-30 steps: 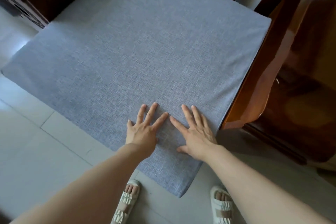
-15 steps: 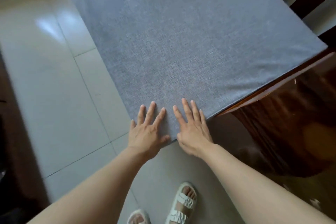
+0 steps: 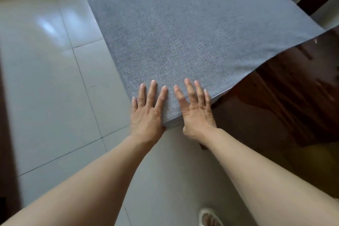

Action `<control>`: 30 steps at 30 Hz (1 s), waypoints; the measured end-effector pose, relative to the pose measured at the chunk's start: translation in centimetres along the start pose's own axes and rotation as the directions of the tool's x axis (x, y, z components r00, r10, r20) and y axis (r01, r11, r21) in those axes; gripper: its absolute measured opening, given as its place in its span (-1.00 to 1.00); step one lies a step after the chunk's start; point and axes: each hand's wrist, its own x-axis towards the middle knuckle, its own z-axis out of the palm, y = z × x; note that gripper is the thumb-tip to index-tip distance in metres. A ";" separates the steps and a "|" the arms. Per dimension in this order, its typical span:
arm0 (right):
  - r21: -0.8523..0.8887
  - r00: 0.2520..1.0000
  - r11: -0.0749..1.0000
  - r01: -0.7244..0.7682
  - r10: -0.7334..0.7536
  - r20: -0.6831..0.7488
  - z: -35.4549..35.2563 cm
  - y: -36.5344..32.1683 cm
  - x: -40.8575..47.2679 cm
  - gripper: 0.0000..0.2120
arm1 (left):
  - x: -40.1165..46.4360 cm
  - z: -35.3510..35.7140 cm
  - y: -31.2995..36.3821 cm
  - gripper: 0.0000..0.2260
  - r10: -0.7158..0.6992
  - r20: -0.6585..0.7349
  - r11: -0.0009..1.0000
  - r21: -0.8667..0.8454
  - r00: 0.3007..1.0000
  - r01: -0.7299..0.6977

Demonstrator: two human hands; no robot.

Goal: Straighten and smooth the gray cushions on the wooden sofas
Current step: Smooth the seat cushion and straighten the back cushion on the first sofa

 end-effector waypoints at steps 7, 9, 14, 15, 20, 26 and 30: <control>0.040 0.899 0.990 0.135 -0.105 -0.426 4.4 1.5 0.8 -0.01 | -0.6 3.5 0.4 -0.02 0.086 -0.375 0.995 0.075 0.923 -0.062; 0.027 0.832 0.979 0.201 -0.156 -0.532 5.2 2.0 1.0 -0.12 | -0.7 4.4 0.4 -0.04 0.133 -0.446 0.988 0.126 0.885 -0.084; -0.012 0.680 0.944 0.331 -0.247 -0.690 6.7 3.0 1.0 -0.33 | -0.9 5.6 0.7 -0.19 0.238 -0.573 0.961 0.254 0.784 -0.106; -0.019 0.652 0.938 0.345 -0.254 -0.715 7.0 3.1 1.1 -0.34 | -0.8 5.9 0.7 -0.23 0.249 -0.595 0.957 0.270 0.764 -0.102; -0.080 0.532 0.927 0.366 -0.279 -0.800 9.2 3.6 1.3 -0.30 | -1.0 8.3 1.2 -0.39 0.290 -0.703 0.940 0.338 0.649 -0.054; -0.196 0.430 0.932 0.303 -0.318 -0.845 12.8 5.4 1.6 -0.16 | -1.1 12.3 0.7 -0.25 0.392 -0.758 0.893 0.451 0.521 -0.016; -0.256 0.390 0.935 0.247 -0.338 -0.857 14.4 6.2 1.8 -0.19 | -1.0 14.3 0.8 -0.14 0.387 -0.752 0.880 0.474 0.533 0.030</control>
